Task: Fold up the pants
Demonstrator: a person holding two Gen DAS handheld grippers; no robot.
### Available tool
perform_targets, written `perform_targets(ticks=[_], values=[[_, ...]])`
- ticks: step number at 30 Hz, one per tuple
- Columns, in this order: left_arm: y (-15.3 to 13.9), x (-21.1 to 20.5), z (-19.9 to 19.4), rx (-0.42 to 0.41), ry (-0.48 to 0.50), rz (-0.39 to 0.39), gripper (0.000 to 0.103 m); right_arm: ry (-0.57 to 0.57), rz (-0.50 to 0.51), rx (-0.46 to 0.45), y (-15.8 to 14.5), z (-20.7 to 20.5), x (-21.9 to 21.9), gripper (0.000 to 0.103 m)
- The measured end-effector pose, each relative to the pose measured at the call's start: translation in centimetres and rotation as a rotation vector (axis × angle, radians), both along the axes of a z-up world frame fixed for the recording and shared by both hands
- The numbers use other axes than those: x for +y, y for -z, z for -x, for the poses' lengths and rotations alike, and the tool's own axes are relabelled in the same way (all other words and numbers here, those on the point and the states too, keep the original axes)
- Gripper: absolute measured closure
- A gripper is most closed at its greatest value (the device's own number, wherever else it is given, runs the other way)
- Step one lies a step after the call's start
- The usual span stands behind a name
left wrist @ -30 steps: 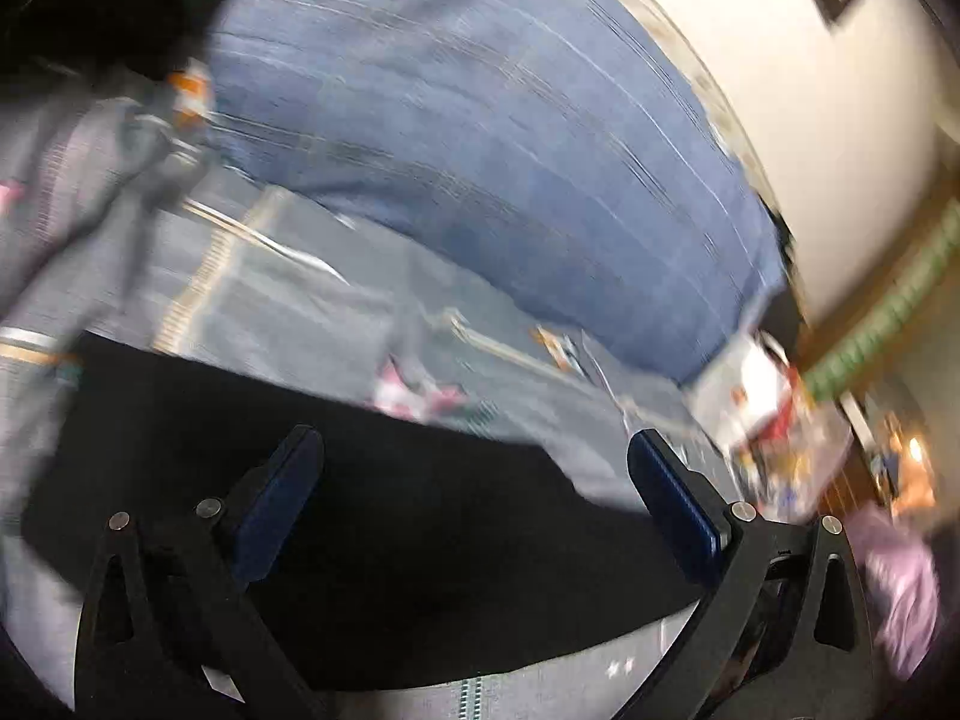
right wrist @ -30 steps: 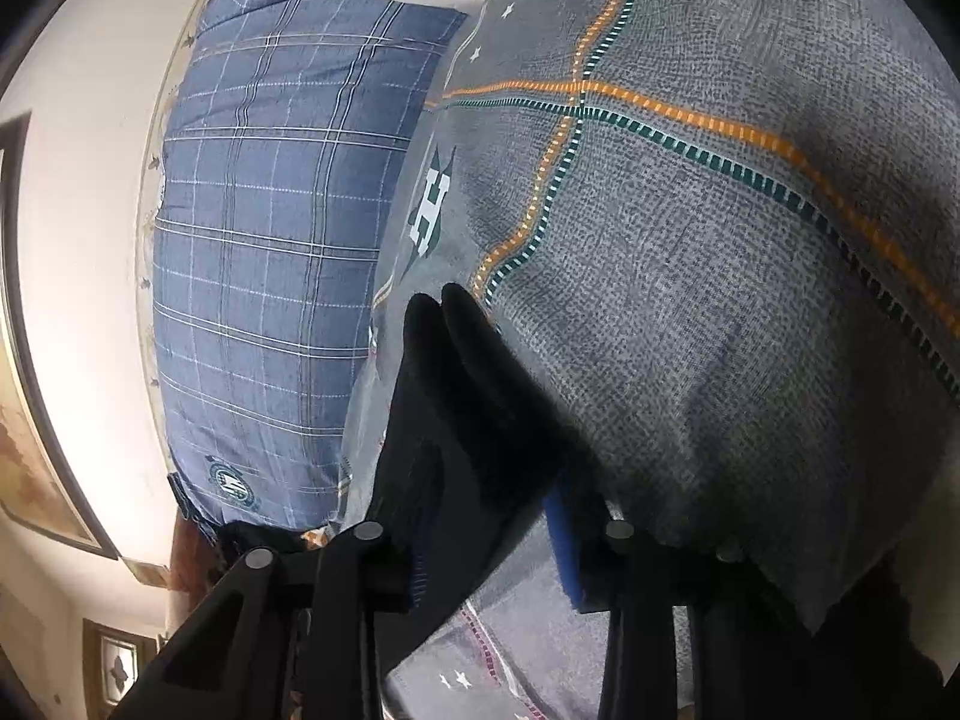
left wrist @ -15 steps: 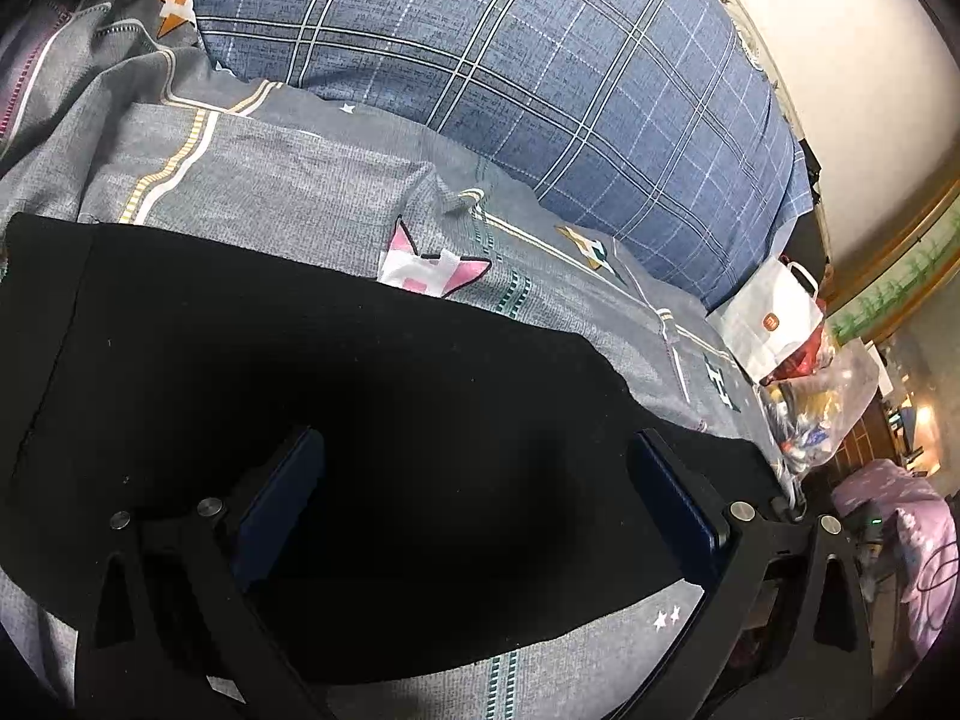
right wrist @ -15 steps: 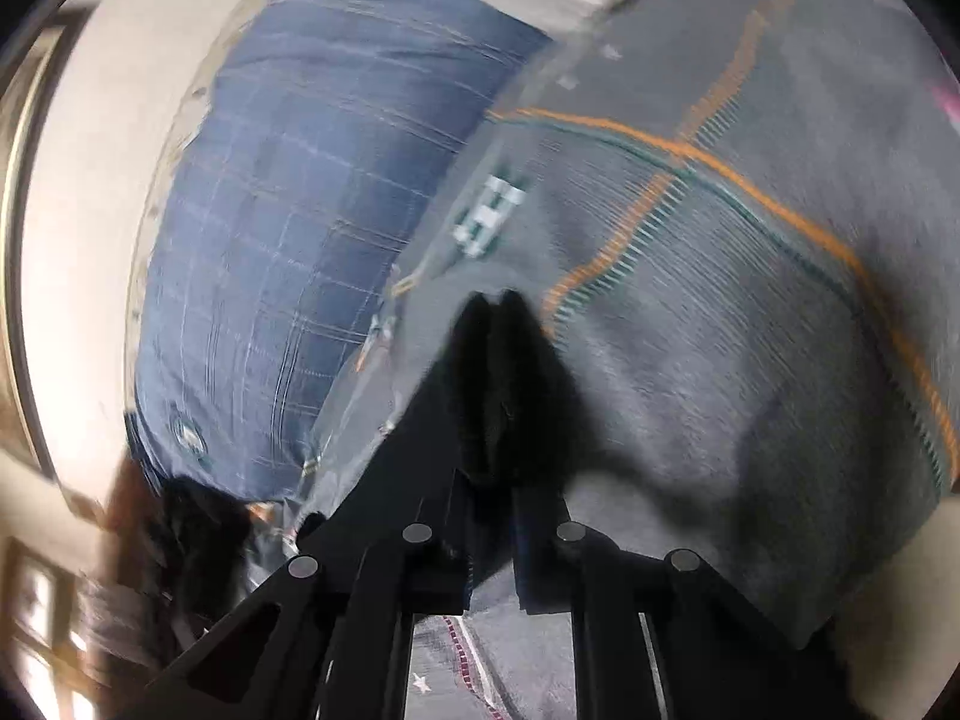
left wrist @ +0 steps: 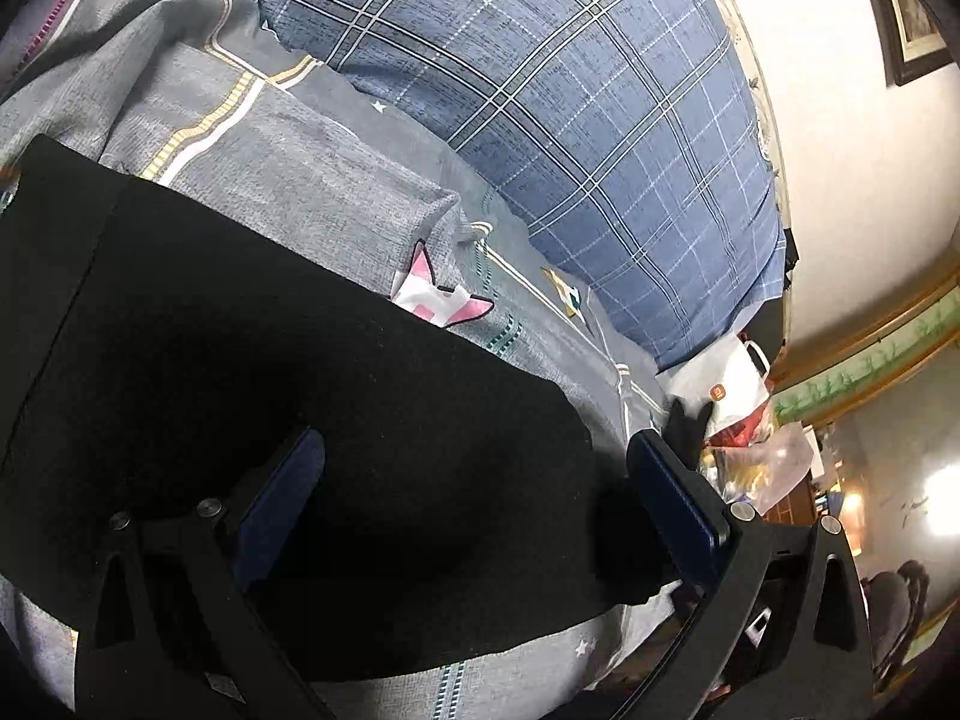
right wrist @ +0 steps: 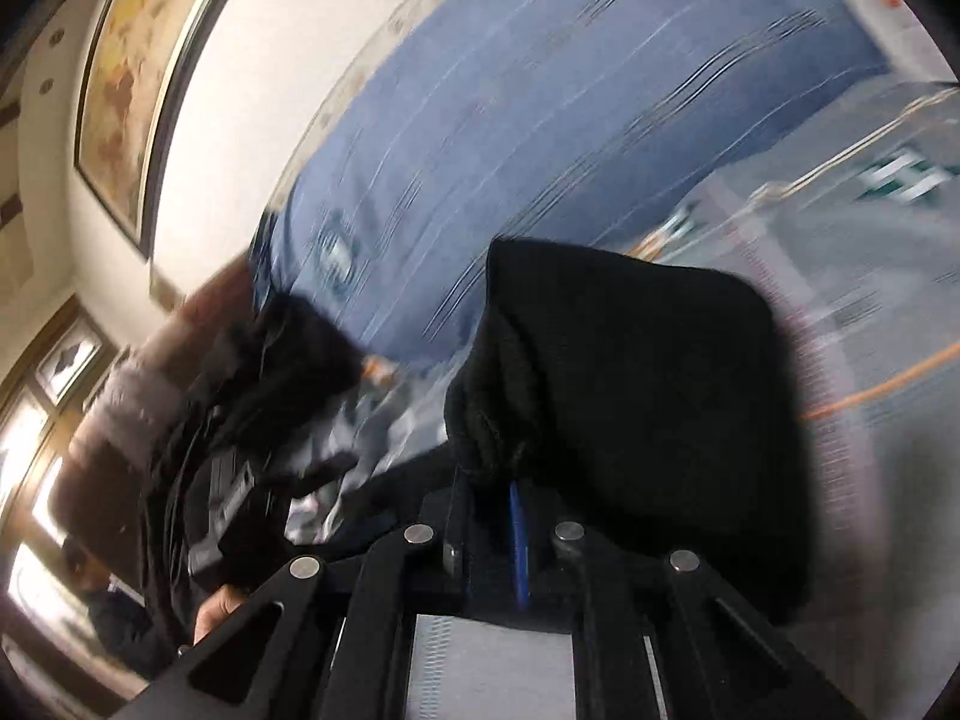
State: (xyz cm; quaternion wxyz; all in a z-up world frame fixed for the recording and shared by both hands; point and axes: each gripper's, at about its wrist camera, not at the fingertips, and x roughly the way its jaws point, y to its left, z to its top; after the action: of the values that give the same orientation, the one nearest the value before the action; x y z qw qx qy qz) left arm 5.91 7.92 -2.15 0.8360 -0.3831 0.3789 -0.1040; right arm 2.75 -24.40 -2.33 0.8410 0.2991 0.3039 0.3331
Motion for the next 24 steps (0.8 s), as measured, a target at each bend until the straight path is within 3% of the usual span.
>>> perform_targets(ticks=[6,15,19,21,24], values=[[0.1,0.3,0.1,0.002,-0.008,0.01,0.002,-0.083,0.045,0.026,1.0,-0.9,5.1,0.094],[0.1,0.4,0.1,0.004,-0.011,0.011,0.002,-0.106,0.196,0.072,2.5,-1.2,7.1,0.094],[0.1,0.2,0.1,0.002,-0.008,0.0,0.002,-0.115,0.237,0.048,2.7,-0.7,7.3,0.094],[0.1,0.1,0.1,0.001,-0.006,-0.009,0.002,-0.117,0.25,0.023,2.7,-0.4,7.4,0.091],[-0.1,-0.1,0.1,0.0,-0.004,-0.022,0.002,-0.168,0.251,-0.023,2.5,0.5,7.7,0.068]])
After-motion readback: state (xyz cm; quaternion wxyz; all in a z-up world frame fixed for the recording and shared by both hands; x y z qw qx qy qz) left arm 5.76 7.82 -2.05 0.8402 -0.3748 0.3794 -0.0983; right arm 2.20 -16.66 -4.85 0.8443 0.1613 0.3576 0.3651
